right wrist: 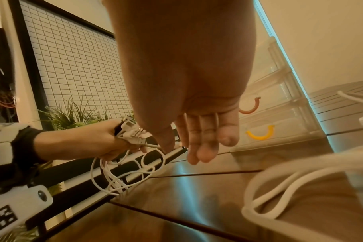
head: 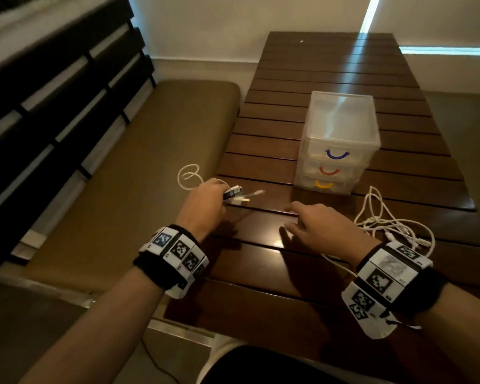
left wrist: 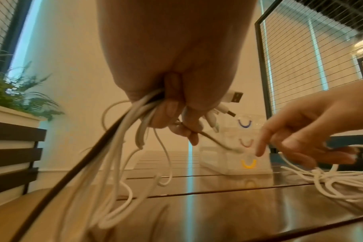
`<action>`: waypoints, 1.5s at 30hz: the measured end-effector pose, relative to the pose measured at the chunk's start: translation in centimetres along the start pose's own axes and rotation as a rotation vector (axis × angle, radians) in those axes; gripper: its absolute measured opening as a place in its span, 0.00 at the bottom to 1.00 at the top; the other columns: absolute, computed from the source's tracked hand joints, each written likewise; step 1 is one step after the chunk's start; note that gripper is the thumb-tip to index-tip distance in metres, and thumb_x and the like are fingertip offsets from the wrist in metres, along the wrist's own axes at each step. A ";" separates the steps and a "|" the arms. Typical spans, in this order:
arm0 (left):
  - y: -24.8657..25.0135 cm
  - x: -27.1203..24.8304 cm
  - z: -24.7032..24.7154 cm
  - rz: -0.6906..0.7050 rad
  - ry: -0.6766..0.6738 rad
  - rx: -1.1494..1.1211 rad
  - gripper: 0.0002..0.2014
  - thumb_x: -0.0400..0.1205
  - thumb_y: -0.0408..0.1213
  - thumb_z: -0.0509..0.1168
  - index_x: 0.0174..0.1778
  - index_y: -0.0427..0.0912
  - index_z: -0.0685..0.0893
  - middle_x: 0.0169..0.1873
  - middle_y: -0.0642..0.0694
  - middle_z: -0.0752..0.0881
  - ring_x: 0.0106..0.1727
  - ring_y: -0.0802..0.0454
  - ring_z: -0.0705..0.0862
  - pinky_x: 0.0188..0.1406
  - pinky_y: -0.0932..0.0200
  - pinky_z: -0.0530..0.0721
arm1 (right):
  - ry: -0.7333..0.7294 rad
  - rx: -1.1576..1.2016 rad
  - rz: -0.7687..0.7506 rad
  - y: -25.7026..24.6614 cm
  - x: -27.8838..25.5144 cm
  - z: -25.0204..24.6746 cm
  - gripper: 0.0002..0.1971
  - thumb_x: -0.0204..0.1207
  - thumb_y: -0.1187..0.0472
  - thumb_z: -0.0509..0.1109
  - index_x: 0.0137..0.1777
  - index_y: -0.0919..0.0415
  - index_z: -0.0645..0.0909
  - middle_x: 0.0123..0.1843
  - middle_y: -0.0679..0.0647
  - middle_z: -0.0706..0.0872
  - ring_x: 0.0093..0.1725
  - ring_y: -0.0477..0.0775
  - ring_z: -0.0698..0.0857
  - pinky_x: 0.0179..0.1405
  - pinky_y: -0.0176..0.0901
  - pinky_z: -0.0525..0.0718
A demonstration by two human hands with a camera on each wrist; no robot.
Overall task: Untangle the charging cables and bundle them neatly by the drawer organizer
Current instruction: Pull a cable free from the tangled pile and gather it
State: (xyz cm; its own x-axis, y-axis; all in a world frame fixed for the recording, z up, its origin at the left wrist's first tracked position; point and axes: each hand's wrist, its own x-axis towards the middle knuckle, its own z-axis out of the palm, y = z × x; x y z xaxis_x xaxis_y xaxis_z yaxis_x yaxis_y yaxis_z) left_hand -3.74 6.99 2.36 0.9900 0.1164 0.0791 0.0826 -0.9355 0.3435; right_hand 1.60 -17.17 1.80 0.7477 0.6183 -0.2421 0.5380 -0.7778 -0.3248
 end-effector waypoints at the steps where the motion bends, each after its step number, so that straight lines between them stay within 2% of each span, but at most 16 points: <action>1: -0.9 0.2 -0.2 -0.045 0.008 0.010 0.14 0.76 0.23 0.62 0.51 0.40 0.89 0.52 0.44 0.86 0.52 0.42 0.85 0.55 0.47 0.83 | -0.003 -0.005 -0.001 -0.1 0.1 0.2 0.21 0.84 0.45 0.61 0.74 0.50 0.72 0.55 0.53 0.87 0.54 0.57 0.86 0.52 0.52 0.85; 4: -3.3 0.6 -0.9 -0.166 0.014 0.075 0.09 0.77 0.24 0.62 0.38 0.41 0.83 0.43 0.44 0.83 0.45 0.43 0.83 0.45 0.49 0.81 | -0.036 -0.012 -0.003 -0.2 0.5 0.7 0.18 0.84 0.45 0.62 0.71 0.47 0.75 0.57 0.49 0.86 0.56 0.54 0.85 0.51 0.47 0.82; 5: -3.8 0.6 -1.1 -0.201 0.012 0.092 0.09 0.78 0.26 0.61 0.37 0.42 0.82 0.41 0.45 0.82 0.43 0.44 0.82 0.43 0.50 0.80 | -0.055 -0.020 -0.005 -0.2 0.5 0.8 0.17 0.84 0.45 0.62 0.69 0.46 0.76 0.56 0.48 0.86 0.56 0.52 0.84 0.51 0.46 0.82; 7: -4.7 0.6 -1.3 -0.273 0.002 0.117 0.09 0.80 0.27 0.59 0.40 0.39 0.84 0.40 0.44 0.78 0.41 0.44 0.79 0.44 0.49 0.80 | -0.081 -0.035 -0.007 -0.1 0.6 1.0 0.16 0.83 0.45 0.63 0.68 0.46 0.78 0.55 0.47 0.86 0.55 0.51 0.84 0.52 0.47 0.83; 11: -6.7 0.3 -1.0 -0.372 -0.004 0.128 0.11 0.81 0.25 0.57 0.45 0.35 0.85 0.41 0.40 0.83 0.44 0.40 0.84 0.46 0.45 0.86 | -0.123 -0.049 0.016 -0.2 0.6 0.8 0.14 0.84 0.46 0.63 0.66 0.46 0.80 0.57 0.48 0.87 0.56 0.51 0.85 0.54 0.46 0.83; 17: -7.5 -0.2 -0.7 -0.437 -0.046 0.054 0.11 0.84 0.28 0.57 0.45 0.38 0.84 0.38 0.43 0.82 0.40 0.44 0.82 0.39 0.54 0.76 | -0.166 -0.065 0.019 -0.4 0.6 0.8 0.14 0.85 0.47 0.62 0.66 0.47 0.80 0.59 0.48 0.87 0.55 0.48 0.84 0.50 0.41 0.81; 24: -4.0 0.2 -2.2 -0.331 0.001 -0.141 0.13 0.84 0.34 0.57 0.38 0.38 0.83 0.37 0.43 0.84 0.37 0.45 0.82 0.34 0.53 0.78 | -0.131 -0.037 0.053 0.3 -0.4 -0.9 0.12 0.84 0.46 0.63 0.62 0.46 0.82 0.55 0.47 0.88 0.52 0.48 0.85 0.53 0.47 0.85; 28: 0.4 0.6 -1.8 -0.234 -0.057 -0.193 0.12 0.80 0.25 0.58 0.39 0.46 0.80 0.37 0.45 0.84 0.43 0.40 0.83 0.39 0.53 0.75 | -0.068 -0.038 0.079 1.6 -1.2 -2.7 0.12 0.84 0.47 0.64 0.60 0.47 0.84 0.54 0.47 0.89 0.53 0.49 0.86 0.53 0.48 0.85; 30: 2.9 0.7 -1.9 -0.166 -0.069 -0.193 0.15 0.79 0.23 0.56 0.45 0.48 0.82 0.40 0.44 0.84 0.46 0.38 0.83 0.40 0.52 0.76 | -0.042 -0.027 0.093 2.4 -1.7 -3.6 0.11 0.84 0.48 0.64 0.59 0.48 0.84 0.53 0.46 0.89 0.52 0.49 0.86 0.52 0.47 0.85; 32: 5.1 0.8 -2.3 -0.100 -0.065 -0.184 0.21 0.78 0.22 0.55 0.58 0.47 0.84 0.41 0.42 0.85 0.47 0.36 0.83 0.42 0.50 0.78 | -0.011 -0.026 0.112 3.4 -2.3 -4.3 0.11 0.83 0.48 0.64 0.58 0.48 0.85 0.51 0.47 0.90 0.51 0.50 0.87 0.52 0.48 0.85; 33: 6.1 0.8 -2.4 -0.068 -0.062 -0.190 0.23 0.77 0.21 0.55 0.61 0.47 0.84 0.40 0.43 0.84 0.45 0.36 0.84 0.40 0.51 0.77 | 0.004 -0.033 0.123 3.9 -2.8 -4.7 0.11 0.83 0.48 0.64 0.57 0.48 0.86 0.50 0.47 0.90 0.52 0.51 0.87 0.53 0.48 0.84; 35: 7.9 0.8 -2.8 -0.013 -0.042 -0.203 0.24 0.77 0.20 0.55 0.63 0.47 0.84 0.39 0.43 0.85 0.43 0.37 0.84 0.39 0.52 0.77 | 0.025 -0.043 0.147 4.8 -3.6 -5.4 0.11 0.84 0.50 0.64 0.57 0.49 0.86 0.52 0.48 0.91 0.54 0.52 0.87 0.55 0.46 0.80; 38: 11.0 0.4 -3.7 0.054 0.005 -0.231 0.25 0.78 0.21 0.57 0.66 0.47 0.83 0.43 0.44 0.86 0.45 0.40 0.84 0.43 0.52 0.79 | 0.071 -0.022 0.196 6.3 -4.6 -6.1 0.11 0.84 0.52 0.64 0.59 0.51 0.87 0.54 0.50 0.90 0.56 0.54 0.86 0.49 0.42 0.76; 40: 13.2 0.2 -4.3 0.131 0.021 -0.293 0.21 0.79 0.24 0.60 0.63 0.48 0.85 0.41 0.48 0.85 0.43 0.44 0.83 0.40 0.54 0.76 | 0.101 -0.001 0.241 7.5 -5.0 -6.2 0.11 0.83 0.54 0.65 0.58 0.51 0.87 0.55 0.52 0.90 0.56 0.56 0.87 0.47 0.41 0.76; 43: 16.4 0.2 -4.0 0.230 -0.039 -0.439 0.08 0.82 0.31 0.63 0.47 0.48 0.85 0.36 0.51 0.86 0.38 0.51 0.82 0.35 0.55 0.76 | 0.130 0.044 0.299 8.8 -5.5 -6.1 0.10 0.82 0.58 0.65 0.56 0.50 0.88 0.54 0.53 0.90 0.53 0.57 0.87 0.45 0.42 0.77; 45: 18.4 0.1 -2.8 0.225 -0.120 -0.565 0.11 0.81 0.30 0.64 0.37 0.51 0.82 0.31 0.56 0.82 0.31 0.60 0.78 0.31 0.62 0.71 | 0.158 0.056 0.310 9.3 -6.0 -6.0 0.10 0.81 0.60 0.66 0.54 0.50 0.88 0.53 0.54 0.90 0.53 0.58 0.87 0.44 0.42 0.77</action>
State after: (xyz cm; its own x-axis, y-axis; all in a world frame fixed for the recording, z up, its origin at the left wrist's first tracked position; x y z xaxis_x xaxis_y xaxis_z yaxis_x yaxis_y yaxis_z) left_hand -2.41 -9.30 11.29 0.9848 -0.1323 0.1123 -0.1701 -0.6074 0.7760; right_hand 4.51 -28.80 5.72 0.9257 0.3249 -0.1938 0.2567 -0.9158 -0.3090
